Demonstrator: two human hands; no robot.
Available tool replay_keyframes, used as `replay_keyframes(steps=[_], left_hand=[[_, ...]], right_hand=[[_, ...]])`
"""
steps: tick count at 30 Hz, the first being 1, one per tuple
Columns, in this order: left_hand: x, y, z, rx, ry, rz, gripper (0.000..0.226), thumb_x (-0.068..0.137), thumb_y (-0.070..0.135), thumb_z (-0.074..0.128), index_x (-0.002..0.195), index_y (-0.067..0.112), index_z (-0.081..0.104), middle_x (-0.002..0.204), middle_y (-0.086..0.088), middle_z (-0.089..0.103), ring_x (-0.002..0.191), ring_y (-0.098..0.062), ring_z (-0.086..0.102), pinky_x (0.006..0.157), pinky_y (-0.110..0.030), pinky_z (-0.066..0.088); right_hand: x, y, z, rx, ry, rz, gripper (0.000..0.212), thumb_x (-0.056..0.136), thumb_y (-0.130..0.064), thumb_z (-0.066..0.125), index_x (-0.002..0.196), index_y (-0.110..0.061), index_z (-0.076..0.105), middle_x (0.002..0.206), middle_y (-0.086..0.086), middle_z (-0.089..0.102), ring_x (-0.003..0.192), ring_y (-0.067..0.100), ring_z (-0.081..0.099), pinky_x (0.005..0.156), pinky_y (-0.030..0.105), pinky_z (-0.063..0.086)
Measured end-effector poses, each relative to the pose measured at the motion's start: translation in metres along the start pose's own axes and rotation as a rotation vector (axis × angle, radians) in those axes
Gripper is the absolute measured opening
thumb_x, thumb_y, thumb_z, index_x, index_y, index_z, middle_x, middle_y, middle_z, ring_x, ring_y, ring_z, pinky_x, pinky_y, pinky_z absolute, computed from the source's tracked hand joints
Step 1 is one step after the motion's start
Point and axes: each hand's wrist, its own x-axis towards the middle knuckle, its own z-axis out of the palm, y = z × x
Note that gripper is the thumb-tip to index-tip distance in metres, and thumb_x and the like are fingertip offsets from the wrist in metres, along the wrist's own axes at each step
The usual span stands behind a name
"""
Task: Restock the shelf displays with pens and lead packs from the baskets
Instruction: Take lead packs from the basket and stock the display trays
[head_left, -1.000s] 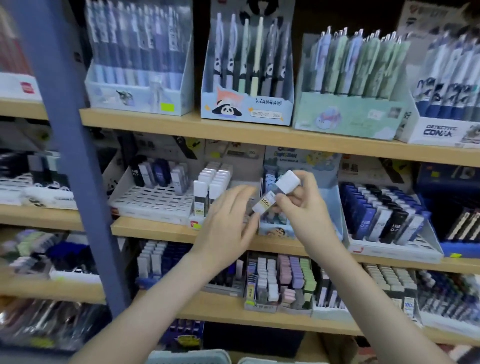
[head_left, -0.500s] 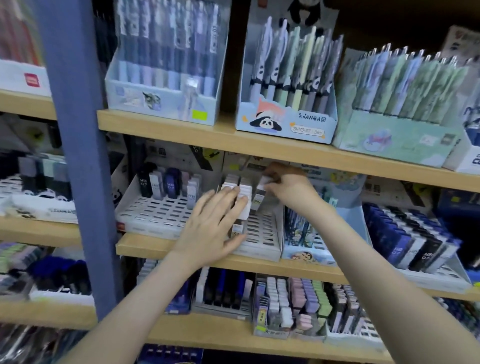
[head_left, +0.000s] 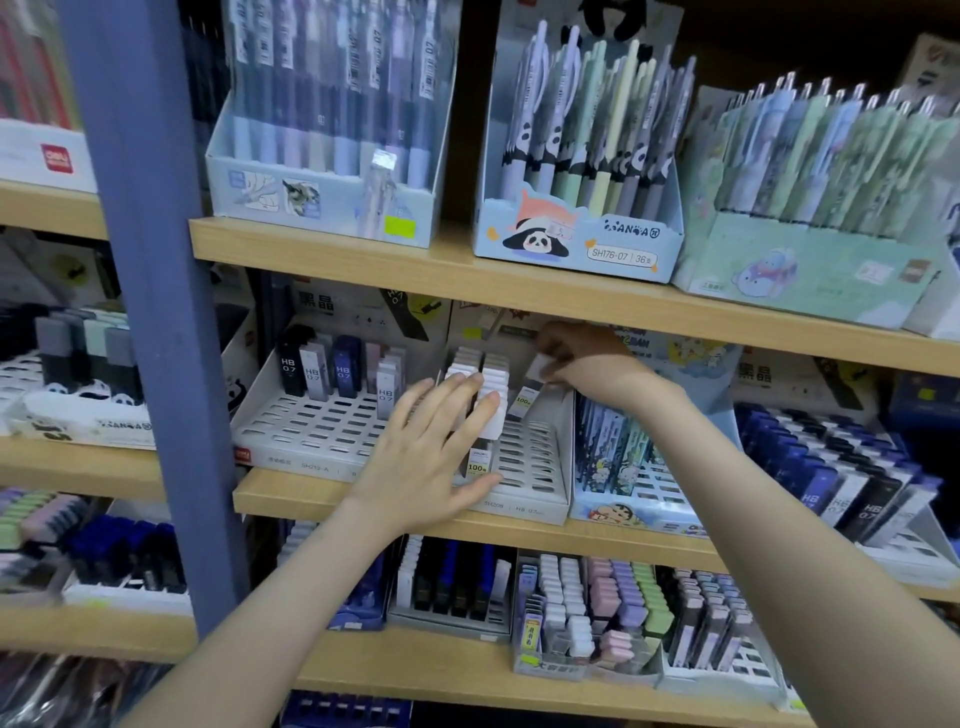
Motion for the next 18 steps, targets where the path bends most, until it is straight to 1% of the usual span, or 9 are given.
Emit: replay_keyframes(steps=[2,5,8,10,12,14,16,18], left_hand=[[0.0,0.0,0.0,-0.003,0.004,0.0,0.075,0.086,0.052,0.055,0.143,0.009,0.032,0.145,-0.014,0.036,0.133,-0.029,0.037,0.113,-0.045,0.025],[-0.001,0.001,0.0,-0.01,0.009,0.0,0.074,0.087,0.051,0.054,0.143,0.009,0.031,0.145,-0.014,0.035,0.133,-0.029,0.038,0.112,-0.045,0.026],[0.0,0.001,0.001,-0.011,0.006,0.0,0.073,0.087,0.049,0.053,0.143,0.009,0.031,0.145,-0.014,0.035,0.133,-0.029,0.038,0.112,-0.046,0.026],[0.0,0.001,0.001,-0.008,0.003,0.001,0.073,0.088,0.049,0.053,0.143,0.008,0.031,0.145,-0.014,0.036,0.133,-0.03,0.038,0.112,-0.046,0.026],[0.0,0.001,0.001,-0.007,0.006,-0.002,0.072,0.088,0.049,0.053,0.143,0.008,0.031,0.144,-0.014,0.037,0.133,-0.03,0.039,0.111,-0.046,0.027],[0.0,0.001,0.001,-0.007,0.01,-0.001,0.071,0.088,0.049,0.052,0.143,0.008,0.032,0.144,-0.014,0.037,0.132,-0.03,0.039,0.111,-0.046,0.027],[-0.001,0.001,0.001,-0.01,0.011,-0.001,0.071,0.088,0.048,0.052,0.143,0.008,0.032,0.143,-0.014,0.038,0.132,-0.03,0.039,0.111,-0.045,0.027],[0.0,0.001,0.001,-0.013,0.009,-0.003,0.07,0.088,0.048,0.052,0.143,0.008,0.032,0.143,-0.014,0.038,0.132,-0.03,0.039,0.111,-0.045,0.026]], right_hand=[[0.002,0.0,0.001,-0.015,-0.008,-0.009,0.03,0.089,-0.006,0.06,0.118,-0.013,0.058,0.121,0.009,0.06,0.102,0.02,0.055,0.085,0.024,0.043],[0.004,-0.002,0.004,-0.072,0.037,-0.038,0.028,0.091,-0.008,0.055,0.118,-0.012,0.057,0.12,0.011,0.058,0.101,0.021,0.052,0.081,0.023,0.037],[0.005,0.0,0.007,-0.067,0.062,-0.05,0.029,0.091,-0.008,0.053,0.12,-0.011,0.055,0.114,0.009,0.057,0.098,0.021,0.05,0.081,0.026,0.039],[0.006,0.001,0.006,-0.062,0.053,-0.057,0.027,0.091,-0.008,0.054,0.118,-0.011,0.056,0.112,0.008,0.058,0.1,0.023,0.053,0.083,0.027,0.042],[0.005,0.002,0.006,-0.06,0.043,-0.066,0.026,0.093,-0.007,0.052,0.117,-0.013,0.058,0.117,0.011,0.06,0.105,0.025,0.055,0.087,0.029,0.045],[0.005,0.004,0.005,-0.068,0.039,-0.08,0.031,0.095,-0.003,0.047,0.12,-0.015,0.06,0.125,0.01,0.058,0.111,0.026,0.055,0.093,0.03,0.045],[0.004,0.008,0.005,-0.105,0.031,-0.112,0.039,0.096,0.0,0.041,0.125,-0.02,0.061,0.138,0.006,0.052,0.123,0.026,0.049,0.101,0.031,0.04],[0.001,0.009,0.004,-0.107,-0.001,-0.121,0.05,0.095,0.004,0.036,0.13,-0.024,0.058,0.145,0.003,0.045,0.13,0.024,0.042,0.106,0.027,0.034]])
